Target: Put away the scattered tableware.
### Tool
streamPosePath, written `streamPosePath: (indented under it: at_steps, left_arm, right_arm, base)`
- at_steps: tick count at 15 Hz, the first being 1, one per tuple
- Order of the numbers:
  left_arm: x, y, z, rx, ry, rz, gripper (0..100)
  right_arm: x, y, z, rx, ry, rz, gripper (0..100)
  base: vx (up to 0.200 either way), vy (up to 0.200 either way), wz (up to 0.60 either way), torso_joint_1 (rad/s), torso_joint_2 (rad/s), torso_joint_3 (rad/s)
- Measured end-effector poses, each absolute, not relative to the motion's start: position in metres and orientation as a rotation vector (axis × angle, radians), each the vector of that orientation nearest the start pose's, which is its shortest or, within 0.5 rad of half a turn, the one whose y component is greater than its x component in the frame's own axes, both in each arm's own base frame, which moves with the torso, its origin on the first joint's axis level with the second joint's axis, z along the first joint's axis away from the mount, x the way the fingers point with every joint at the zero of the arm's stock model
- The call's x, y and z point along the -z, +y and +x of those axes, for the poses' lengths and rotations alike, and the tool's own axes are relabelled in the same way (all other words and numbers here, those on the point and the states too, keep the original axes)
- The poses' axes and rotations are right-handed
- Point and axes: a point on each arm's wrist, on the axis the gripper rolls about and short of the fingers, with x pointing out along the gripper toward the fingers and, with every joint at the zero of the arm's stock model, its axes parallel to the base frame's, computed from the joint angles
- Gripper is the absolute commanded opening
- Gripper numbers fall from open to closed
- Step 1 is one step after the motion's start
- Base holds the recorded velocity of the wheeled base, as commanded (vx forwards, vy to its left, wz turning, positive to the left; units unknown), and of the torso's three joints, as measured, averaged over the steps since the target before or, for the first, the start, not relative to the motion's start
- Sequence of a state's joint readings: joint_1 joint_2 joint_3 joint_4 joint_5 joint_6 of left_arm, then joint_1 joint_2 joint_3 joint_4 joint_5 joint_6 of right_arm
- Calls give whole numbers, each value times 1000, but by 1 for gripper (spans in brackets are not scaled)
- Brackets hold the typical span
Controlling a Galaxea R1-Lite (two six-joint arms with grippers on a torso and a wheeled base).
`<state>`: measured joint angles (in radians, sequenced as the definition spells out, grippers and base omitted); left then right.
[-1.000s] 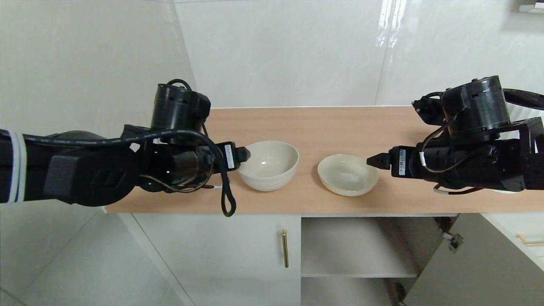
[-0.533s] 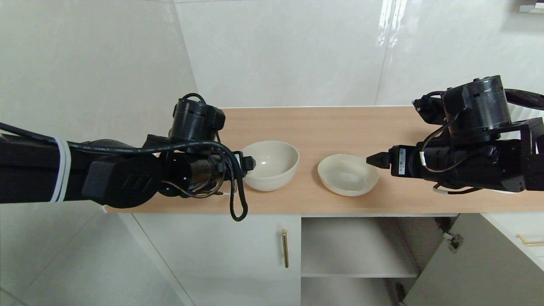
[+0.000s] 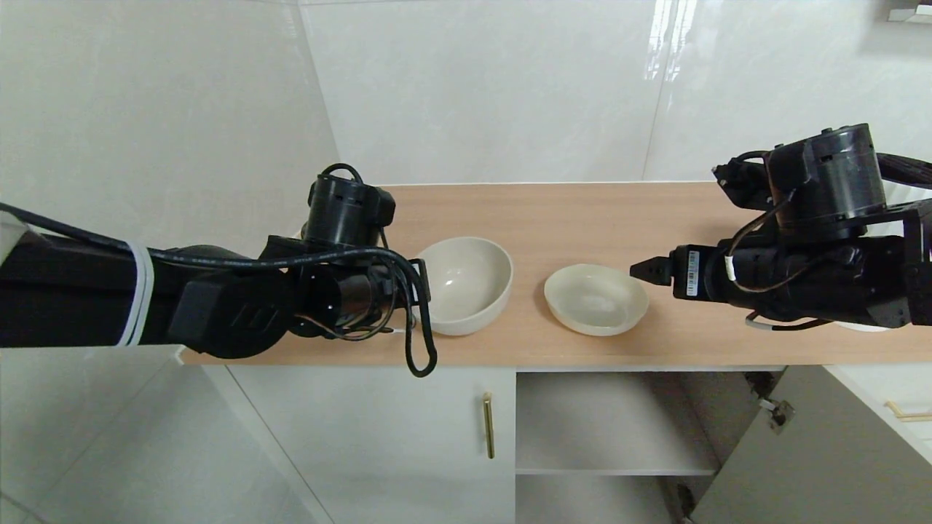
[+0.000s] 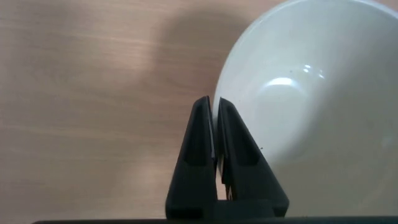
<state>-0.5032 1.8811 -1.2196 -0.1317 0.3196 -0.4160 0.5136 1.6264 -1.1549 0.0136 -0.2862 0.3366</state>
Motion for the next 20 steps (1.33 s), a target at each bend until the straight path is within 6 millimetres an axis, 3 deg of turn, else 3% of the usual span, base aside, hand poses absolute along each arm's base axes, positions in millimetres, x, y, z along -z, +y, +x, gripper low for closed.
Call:
streamPosePath:
  at_steps: [5,9,15,20]
  left_arm:
    - [-215,-157,290,108,453,-230,0]
    - [-242,-142,259,199,400,-276,0]
    - [-255,-136,248,211,360,-295,0]
    - [-257,-135,246,214,352,-298,0]
  right_arm:
    - [-239,140,263,-142,483,155,100]
    - [-230,147,277,-65,497,122,100]
    - [-195,170,316,62,537,118,100]
    - [-180,173,328,83,562,113,100]
  base:
    - [0,0,0,0,0,0]
    - [0,0,0,0,0,0]
    - [0,0,0,0,0,0]
    - [0,0,0,0,0,0]
